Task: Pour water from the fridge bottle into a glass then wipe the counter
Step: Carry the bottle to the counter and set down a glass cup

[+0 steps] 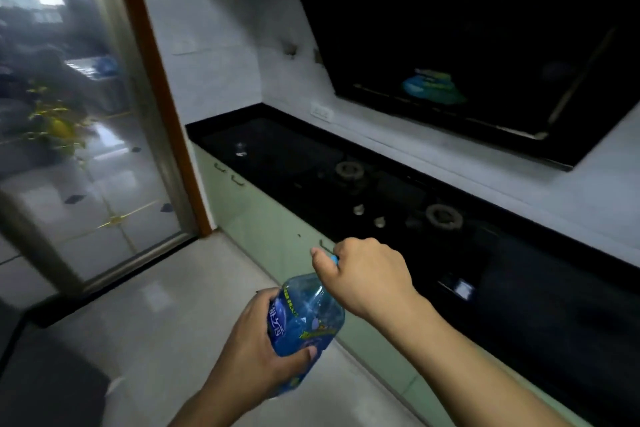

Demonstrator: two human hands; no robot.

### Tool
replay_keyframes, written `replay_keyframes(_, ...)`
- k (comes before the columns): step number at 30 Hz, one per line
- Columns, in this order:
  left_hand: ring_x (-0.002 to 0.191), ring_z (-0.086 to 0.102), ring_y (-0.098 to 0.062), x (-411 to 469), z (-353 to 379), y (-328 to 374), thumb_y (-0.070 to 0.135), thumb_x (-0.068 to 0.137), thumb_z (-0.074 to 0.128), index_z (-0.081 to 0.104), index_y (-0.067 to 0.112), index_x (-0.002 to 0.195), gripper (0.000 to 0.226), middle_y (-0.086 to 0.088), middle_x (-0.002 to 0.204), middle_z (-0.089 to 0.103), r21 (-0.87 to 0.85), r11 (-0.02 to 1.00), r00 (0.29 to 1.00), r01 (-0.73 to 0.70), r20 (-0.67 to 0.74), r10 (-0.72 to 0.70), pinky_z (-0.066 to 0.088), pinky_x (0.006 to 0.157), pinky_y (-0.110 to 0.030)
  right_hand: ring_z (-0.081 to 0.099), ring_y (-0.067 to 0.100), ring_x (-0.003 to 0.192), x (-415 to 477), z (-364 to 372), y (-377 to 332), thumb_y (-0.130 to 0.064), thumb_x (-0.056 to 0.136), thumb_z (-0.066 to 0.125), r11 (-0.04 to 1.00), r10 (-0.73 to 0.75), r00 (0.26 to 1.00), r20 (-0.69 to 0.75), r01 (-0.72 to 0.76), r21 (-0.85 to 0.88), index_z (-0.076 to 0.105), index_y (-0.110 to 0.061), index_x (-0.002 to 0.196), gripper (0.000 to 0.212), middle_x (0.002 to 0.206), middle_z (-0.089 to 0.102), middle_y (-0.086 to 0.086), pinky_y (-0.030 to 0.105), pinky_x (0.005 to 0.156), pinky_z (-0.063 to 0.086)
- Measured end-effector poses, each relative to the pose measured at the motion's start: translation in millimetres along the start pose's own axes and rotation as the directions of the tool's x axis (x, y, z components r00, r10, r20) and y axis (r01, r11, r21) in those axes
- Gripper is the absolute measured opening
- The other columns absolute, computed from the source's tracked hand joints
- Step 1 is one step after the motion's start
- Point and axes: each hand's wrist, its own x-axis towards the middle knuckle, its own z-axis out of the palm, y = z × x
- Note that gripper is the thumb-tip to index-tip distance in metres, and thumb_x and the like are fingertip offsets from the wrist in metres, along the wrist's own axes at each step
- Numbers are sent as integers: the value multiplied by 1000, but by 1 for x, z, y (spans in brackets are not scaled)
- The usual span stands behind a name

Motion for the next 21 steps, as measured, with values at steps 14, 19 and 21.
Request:
replay_keyframes(14, 101, 64, 1, 165, 155, -15, 39, 59, 85, 48, 42, 113, 65, 14, 113, 63, -52, 990, 830, -131, 540, 138, 56, 82, -21, 66, 34, 83, 22, 46, 151, -66, 93, 37, 855, 517, 856, -16, -518, -44, 53, -16, 75, 55, 86, 68, 10, 36, 64, 44)
replay_keyframes(19, 103, 63, -1, 198, 223, 4, 42, 59, 81, 46, 42, 113, 65, 11, 114, 63, -72, 972, 708, -225, 673, 214, 55, 87, -28, 60, 31, 72, 10, 42, 207, -66, 93, 38, 732, 676, 735, -47, -678, -66, 53, -16, 78, 54, 75, 58, 5, 34, 59, 41)
replay_keyframes(21, 106, 63, -4, 203, 253, 12, 42, 59, 81, 45, 44, 116, 67, 9, 116, 61, -86, 965, 660, -248, 714, 234, 55, 89, -32, 52, 28, 65, 3, 40, 230, -66, 93, 38, 690, 718, 694, -58, -720, -80, 55, -16, 78, 55, 71, 53, 2, 33, 58, 40)
